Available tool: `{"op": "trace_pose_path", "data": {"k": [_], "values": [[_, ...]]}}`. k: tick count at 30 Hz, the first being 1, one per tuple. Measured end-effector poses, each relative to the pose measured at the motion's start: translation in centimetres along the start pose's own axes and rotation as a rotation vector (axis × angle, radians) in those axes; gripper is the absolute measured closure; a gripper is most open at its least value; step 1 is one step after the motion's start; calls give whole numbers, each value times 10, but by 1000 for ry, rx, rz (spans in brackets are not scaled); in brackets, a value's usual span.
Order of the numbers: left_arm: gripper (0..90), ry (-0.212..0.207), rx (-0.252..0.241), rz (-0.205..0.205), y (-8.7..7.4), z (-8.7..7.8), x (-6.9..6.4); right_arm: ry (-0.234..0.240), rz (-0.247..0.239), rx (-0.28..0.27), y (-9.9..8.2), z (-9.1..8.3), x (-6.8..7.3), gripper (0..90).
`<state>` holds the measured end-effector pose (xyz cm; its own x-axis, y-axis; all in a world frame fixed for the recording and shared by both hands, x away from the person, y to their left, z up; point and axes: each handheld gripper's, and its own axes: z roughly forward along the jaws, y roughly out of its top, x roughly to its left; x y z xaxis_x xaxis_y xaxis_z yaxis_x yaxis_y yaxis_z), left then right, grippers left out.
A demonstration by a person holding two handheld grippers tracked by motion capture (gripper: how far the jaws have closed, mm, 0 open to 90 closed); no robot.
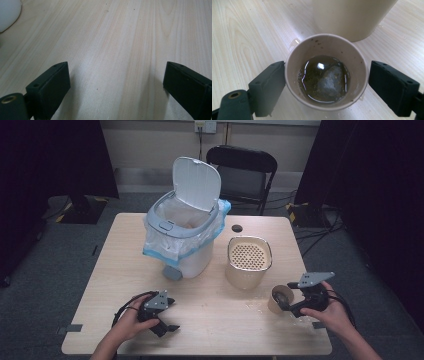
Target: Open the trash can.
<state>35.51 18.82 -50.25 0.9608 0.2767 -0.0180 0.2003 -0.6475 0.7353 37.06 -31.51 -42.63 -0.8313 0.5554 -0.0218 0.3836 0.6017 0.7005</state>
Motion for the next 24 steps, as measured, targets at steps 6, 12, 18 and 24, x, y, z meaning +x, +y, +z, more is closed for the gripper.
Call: {"op": "trace_pose_path", "data": {"k": [6,12,18,24], "values": [[66,-1,-1,-1,0,0,0,10,24,-16,-8,6,-1,142],[67,-1,0,1,0,0,0,9,52,-46,-21,14,0,145],[66,-1,1,2,0,0,0,10,70,-79,-29,20,0,152],[67,-1,1,2,0,0,0,10,91,-119,-35,26,0,165]]}}
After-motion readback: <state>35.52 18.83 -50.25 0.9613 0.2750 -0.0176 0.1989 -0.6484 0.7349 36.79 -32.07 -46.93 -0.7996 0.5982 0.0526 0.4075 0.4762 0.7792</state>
